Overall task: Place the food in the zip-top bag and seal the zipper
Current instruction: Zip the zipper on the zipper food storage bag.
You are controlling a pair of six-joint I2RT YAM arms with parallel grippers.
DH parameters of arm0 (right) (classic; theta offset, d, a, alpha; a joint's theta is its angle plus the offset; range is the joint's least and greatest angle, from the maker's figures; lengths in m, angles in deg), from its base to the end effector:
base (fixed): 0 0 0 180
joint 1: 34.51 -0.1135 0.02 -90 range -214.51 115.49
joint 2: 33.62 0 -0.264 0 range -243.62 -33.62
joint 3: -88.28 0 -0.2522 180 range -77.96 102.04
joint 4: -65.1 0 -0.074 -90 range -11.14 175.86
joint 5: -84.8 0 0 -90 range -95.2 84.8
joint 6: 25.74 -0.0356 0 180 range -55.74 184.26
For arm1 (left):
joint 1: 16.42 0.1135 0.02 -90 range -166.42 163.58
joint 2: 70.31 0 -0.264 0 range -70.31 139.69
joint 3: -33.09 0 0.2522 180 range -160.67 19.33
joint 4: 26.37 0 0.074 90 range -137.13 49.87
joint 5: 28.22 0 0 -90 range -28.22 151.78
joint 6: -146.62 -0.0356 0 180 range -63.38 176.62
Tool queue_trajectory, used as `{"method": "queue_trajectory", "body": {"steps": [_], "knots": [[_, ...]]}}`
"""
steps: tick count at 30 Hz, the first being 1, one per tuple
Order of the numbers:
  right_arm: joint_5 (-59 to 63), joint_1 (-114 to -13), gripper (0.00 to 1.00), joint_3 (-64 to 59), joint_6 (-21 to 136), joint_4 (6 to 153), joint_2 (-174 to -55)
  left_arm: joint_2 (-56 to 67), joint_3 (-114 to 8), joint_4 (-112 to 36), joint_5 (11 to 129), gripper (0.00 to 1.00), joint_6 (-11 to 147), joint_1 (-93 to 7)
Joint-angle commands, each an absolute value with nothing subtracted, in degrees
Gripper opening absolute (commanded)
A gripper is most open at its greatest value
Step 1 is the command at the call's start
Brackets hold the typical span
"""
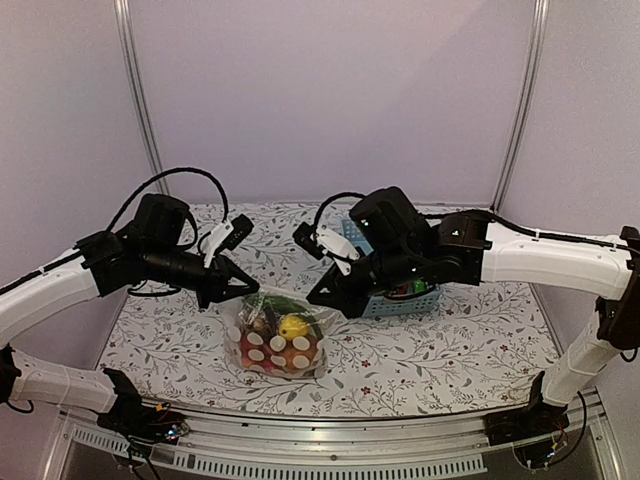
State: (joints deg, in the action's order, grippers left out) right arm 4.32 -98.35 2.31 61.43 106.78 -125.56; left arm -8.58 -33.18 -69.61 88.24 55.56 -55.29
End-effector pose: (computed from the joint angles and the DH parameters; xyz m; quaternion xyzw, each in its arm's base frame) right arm 0.1557 0.3303 0.3170 -0.4881 0.7589 0.2959 0.3133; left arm 0.1683 -0.1561 0.2998 0.3927 0.7910 -0.3317 0.3318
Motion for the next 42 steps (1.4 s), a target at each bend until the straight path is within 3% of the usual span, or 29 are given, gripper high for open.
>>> {"method": "queue_trajectory", "body": {"steps": [1, 42], "knots": [[3.32, -97.52, 0.00, 0.81, 60.62, 111.84, -123.10, -9.14, -33.42, -69.99, 83.97, 0.00, 56.29, -52.77], [-0.10, -95.77, 0.00, -2.62, 58.83, 111.85, -119.10, -9.67, -33.40, -70.44, 82.95, 0.00, 56.43, -49.52]]}}
